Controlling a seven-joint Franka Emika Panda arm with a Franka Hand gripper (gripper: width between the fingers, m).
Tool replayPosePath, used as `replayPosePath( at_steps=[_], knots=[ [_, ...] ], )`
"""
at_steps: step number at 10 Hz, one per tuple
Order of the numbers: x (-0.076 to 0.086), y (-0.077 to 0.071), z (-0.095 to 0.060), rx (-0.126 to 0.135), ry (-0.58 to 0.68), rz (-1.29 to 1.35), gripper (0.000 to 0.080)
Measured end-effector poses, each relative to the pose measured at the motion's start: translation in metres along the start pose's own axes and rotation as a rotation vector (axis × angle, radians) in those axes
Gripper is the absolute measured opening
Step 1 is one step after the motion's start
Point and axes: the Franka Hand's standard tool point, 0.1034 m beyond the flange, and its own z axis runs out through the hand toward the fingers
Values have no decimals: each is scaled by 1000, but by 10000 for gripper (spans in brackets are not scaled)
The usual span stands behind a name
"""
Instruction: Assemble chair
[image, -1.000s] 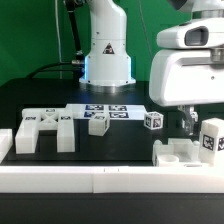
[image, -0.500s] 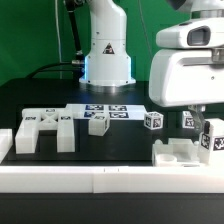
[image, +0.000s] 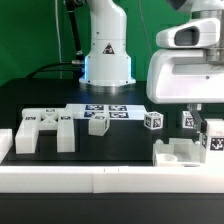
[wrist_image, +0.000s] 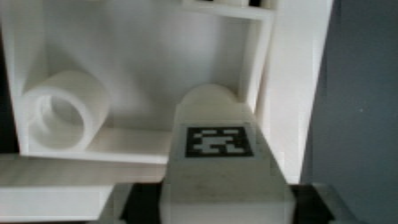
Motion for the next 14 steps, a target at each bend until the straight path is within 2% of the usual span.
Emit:
replayPosePath(
  at_steps=[3,6,7,8,10,14],
  knots=[
    [2,9,0,-6,0,240,289],
    [5,21,-1,-24,7,399,290],
    [5,22,-1,-24,7,419,366],
    [5,21,-1,-23,7,416,366],
    [5,21,-1,-23,7,414,621],
    [5,18,-21,-13,13,285,647]
  ],
)
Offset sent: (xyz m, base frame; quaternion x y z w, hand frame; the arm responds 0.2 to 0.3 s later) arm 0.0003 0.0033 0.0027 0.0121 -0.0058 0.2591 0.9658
